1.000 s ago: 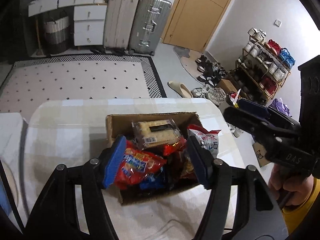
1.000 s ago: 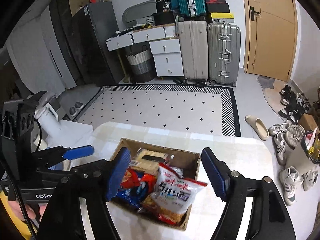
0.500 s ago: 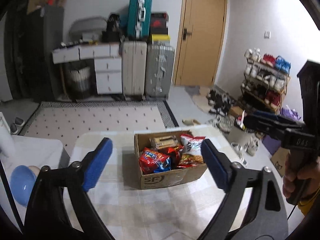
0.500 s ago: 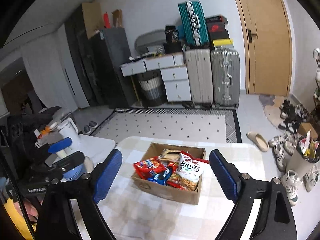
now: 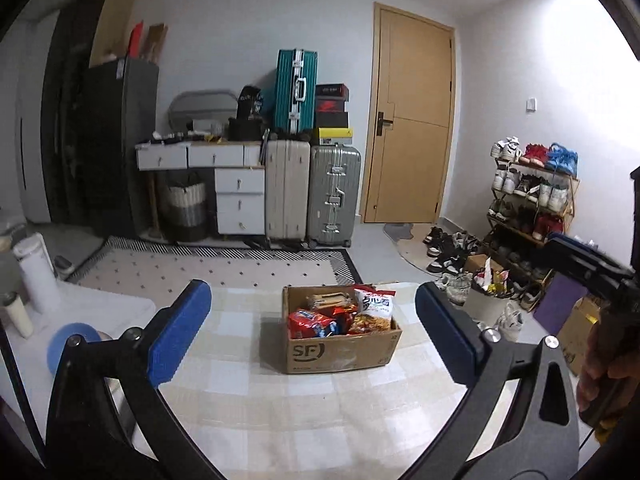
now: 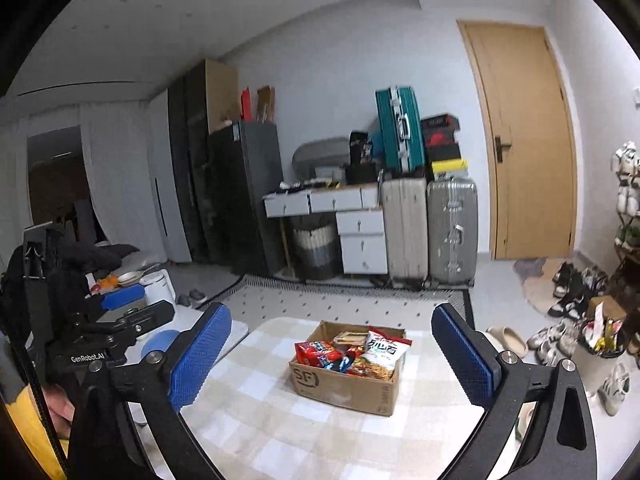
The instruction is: Organize snacks
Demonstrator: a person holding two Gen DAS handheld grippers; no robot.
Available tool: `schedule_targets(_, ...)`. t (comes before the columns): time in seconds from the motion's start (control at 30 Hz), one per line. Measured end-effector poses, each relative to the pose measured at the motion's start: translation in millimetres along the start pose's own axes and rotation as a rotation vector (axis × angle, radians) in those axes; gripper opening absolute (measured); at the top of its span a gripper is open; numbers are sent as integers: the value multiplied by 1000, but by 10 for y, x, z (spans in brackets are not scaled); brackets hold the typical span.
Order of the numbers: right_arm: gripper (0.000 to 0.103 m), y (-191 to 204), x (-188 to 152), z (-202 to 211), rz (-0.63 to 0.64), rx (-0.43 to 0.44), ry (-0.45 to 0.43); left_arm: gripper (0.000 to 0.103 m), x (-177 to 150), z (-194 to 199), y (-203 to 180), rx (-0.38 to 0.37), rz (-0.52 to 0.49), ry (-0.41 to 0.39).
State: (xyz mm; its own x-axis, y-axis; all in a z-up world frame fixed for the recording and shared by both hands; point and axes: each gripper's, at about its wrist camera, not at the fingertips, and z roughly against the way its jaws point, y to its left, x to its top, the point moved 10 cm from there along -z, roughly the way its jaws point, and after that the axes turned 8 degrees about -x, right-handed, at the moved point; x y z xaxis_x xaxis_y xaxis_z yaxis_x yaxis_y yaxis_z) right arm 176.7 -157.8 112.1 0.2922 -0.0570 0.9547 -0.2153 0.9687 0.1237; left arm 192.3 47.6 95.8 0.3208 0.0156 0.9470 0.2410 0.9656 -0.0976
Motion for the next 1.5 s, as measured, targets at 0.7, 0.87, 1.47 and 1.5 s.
schedule_targets(0.7, 102, -485, -1235, 100, 28, -103, -52, 102, -1102, 264, 622, 114, 44, -28)
schedule_targets(0.87, 102, -484, -1641, -254, 39, -118, -71, 102, -1690, -320, 665, 110, 7, 3)
schedule_targets(1.47, 102, -589, -2351, -1307, 37, -178, 9, 102, -2481, -1711, 786, 105, -7, -5)
schedule_targets(1.5, 102, -582, -2378, -1355, 41, -175, 21, 102, -2518, -1777, 796, 102, -3, 1)
